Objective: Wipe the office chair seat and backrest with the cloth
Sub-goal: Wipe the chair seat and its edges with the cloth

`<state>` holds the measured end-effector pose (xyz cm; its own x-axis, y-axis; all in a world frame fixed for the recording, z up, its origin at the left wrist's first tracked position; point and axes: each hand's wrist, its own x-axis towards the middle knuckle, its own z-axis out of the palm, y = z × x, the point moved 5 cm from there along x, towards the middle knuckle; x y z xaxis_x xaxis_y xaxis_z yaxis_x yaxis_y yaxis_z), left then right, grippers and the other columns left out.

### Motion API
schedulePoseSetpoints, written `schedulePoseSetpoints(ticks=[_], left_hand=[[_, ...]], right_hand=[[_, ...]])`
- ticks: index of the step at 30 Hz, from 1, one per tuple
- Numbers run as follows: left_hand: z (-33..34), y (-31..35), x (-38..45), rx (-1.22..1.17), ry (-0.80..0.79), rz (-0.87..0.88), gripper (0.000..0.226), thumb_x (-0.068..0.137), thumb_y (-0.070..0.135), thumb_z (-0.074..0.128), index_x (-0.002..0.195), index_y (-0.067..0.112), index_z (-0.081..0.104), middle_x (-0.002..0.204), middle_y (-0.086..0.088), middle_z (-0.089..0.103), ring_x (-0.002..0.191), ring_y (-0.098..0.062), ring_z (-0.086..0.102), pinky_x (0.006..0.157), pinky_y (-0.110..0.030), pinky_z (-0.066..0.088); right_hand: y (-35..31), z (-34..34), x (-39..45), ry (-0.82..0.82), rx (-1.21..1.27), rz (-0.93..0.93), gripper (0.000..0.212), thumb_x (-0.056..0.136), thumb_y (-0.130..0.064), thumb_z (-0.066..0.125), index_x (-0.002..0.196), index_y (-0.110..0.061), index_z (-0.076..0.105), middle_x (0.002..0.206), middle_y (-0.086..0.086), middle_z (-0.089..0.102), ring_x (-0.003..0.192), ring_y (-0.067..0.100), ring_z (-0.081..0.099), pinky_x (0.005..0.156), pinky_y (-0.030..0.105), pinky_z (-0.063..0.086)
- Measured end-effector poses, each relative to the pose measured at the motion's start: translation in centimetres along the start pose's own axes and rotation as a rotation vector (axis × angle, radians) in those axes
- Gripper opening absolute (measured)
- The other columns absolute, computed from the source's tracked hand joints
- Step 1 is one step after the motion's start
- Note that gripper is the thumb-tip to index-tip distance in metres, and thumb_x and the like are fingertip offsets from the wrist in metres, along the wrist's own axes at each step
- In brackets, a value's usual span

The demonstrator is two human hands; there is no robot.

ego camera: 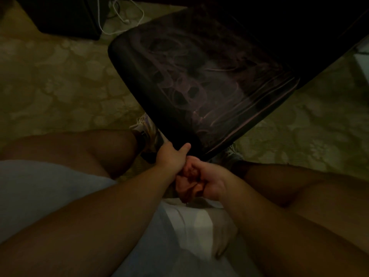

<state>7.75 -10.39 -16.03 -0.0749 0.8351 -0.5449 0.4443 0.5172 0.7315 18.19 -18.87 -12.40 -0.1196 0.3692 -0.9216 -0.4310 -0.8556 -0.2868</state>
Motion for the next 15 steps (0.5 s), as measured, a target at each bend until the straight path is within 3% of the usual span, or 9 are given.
schedulePoseSetpoints(ticks=[2,5,6,9,11,13,15], left_hand=[[-0.1,0.0,0.2,0.005,0.015,-0.005,0.049,0.095,0.044,0.073,0.129,0.01,0.069,0.123,-0.01,0.073,0.116,-0.032,0.068,0.1,-0.046,0.056],[-0.1,0.0,0.4,0.015,0.057,-0.018,0.05,0.094,0.042,0.075,0.13,0.008,0.069,0.126,-0.011,0.072,0.119,-0.033,0.067,0.101,-0.046,0.055],[-0.1,0.1,0.4,0.021,0.065,-0.026,0.051,0.095,0.042,0.075,0.132,0.009,0.068,0.128,-0.011,0.071,0.12,-0.033,0.066,0.102,-0.046,0.055],[-0.1,0.1,0.2,0.011,0.079,-0.013,0.053,0.095,0.042,0.073,0.137,0.01,0.065,0.133,-0.011,0.069,0.123,-0.034,0.065,0.104,-0.045,0.054],[-0.2,0.3,-0.1,0.036,0.09,-0.008,0.051,0.098,0.041,0.071,0.138,0.009,0.064,0.134,-0.012,0.068,0.125,-0.035,0.063,0.102,-0.041,0.052],[-0.4,0.2,0.1,0.037,0.083,0.007,0.05,0.098,0.041,0.07,0.137,0.009,0.065,0.133,-0.012,0.069,0.125,-0.035,0.063,0.103,-0.041,0.051],[-0.8,0.1,0.5,0.029,0.076,0.008,0.047,0.098,0.04,0.071,0.133,0.009,0.068,0.13,-0.012,0.071,0.123,-0.034,0.065,0.103,-0.043,0.053]], right_hand=[[-0.4,-0.6,0.0,0.001,-0.01,0.025,0.024,0.096,-0.033,0.068,0.078,-0.017,0.066,0.078,0.007,0.066,0.06,0.019,0.067,0.044,0.021,0.047],[-1.5,-2.1,-0.3,0.086,0.077,-0.082,0.02,0.094,-0.029,0.07,0.086,-0.012,0.078,0.092,0.015,0.074,0.078,0.027,0.068,0.078,0.037,0.058],[-1.8,-2.7,-0.3,0.128,0.105,-0.121,0.018,0.089,-0.027,0.071,0.088,-0.011,0.079,0.096,0.018,0.073,0.078,0.029,0.067,0.079,0.038,0.057],[-2.4,-3.5,-0.2,0.185,0.142,-0.234,0.014,0.085,-0.019,0.067,0.085,-0.014,0.08,0.096,0.019,0.069,0.069,0.028,0.061,0.065,0.03,0.045],[-1.8,-2.7,0.4,0.197,0.106,-0.26,0.023,0.089,-0.011,0.058,0.077,-0.018,0.077,0.079,0.013,0.065,0.058,0.022,0.056,0.06,0.027,0.039],[-0.8,-0.8,0.5,0.135,0.044,-0.239,0.028,0.094,-0.004,0.051,0.089,-0.017,0.075,0.063,0.009,0.055,0.048,0.02,0.05,0.05,0.024,0.042],[-0.9,-0.3,0.2,0.159,-0.006,-0.246,0.031,0.098,-0.001,0.047,0.099,-0.014,0.075,0.062,0.01,0.058,0.047,0.021,0.054,0.048,0.024,0.047]])
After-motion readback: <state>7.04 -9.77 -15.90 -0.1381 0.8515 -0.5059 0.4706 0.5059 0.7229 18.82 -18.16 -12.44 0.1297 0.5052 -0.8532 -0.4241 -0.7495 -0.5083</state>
